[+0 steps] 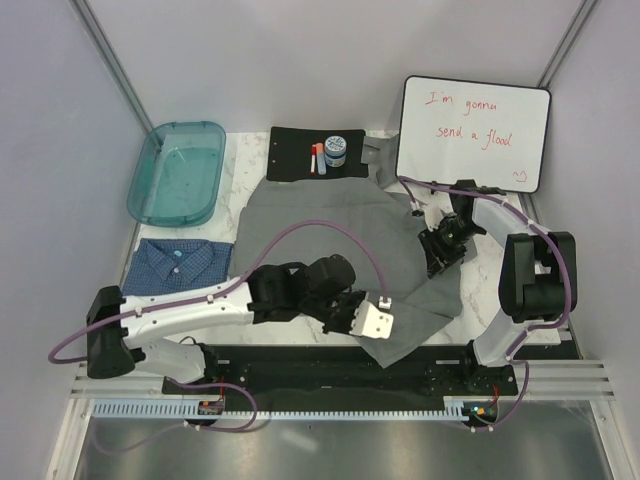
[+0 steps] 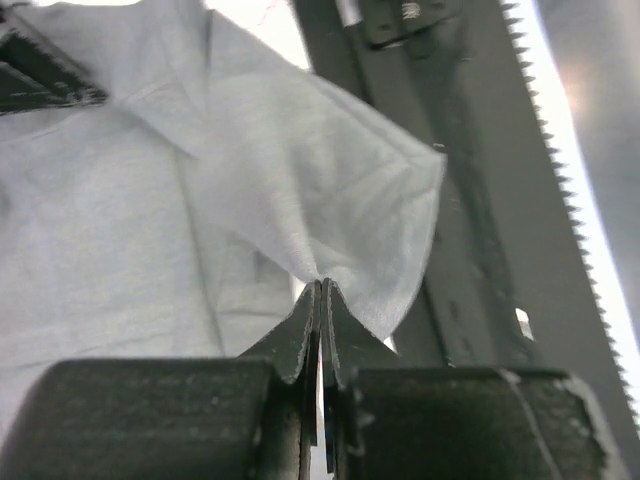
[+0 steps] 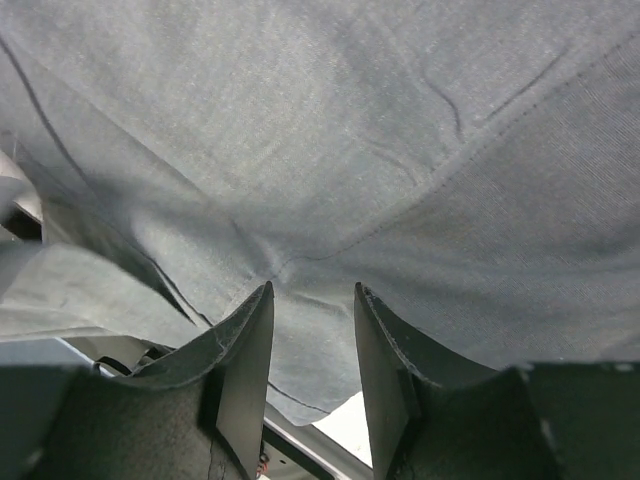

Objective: Fold and stack the long sleeve shirts
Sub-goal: Flatten the shirt out

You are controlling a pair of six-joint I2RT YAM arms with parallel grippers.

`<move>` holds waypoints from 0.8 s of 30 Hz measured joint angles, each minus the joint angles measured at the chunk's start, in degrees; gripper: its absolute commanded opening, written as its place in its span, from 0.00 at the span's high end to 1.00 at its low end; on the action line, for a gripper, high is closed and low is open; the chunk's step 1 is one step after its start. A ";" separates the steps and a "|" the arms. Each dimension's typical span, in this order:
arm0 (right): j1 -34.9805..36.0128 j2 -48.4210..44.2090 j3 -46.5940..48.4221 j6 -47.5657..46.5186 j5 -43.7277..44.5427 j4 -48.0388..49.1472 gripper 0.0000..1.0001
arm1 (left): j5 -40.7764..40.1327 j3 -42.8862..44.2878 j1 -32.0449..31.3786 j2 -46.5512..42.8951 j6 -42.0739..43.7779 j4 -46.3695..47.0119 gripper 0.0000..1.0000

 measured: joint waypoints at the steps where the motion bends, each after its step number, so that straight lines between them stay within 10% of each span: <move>1: 0.00 0.00 0.00 0.07 0.28 0.04 0.55 | 0.83 0.00 -0.02 -0.72 -0.02 -0.83 0.98; 13: -1.79 -0.02 -1.42 -1.25 8.33 0.24 0.53 | 20.20 3.91 -0.50 -13.90 1.81 -13.94 0.98; 24: -3.02 -2.05 3.26 -2.99 4.42 -5.64 0.50 | 22.71 8.15 -3.45 -4.87 -2.10 -10.62 0.98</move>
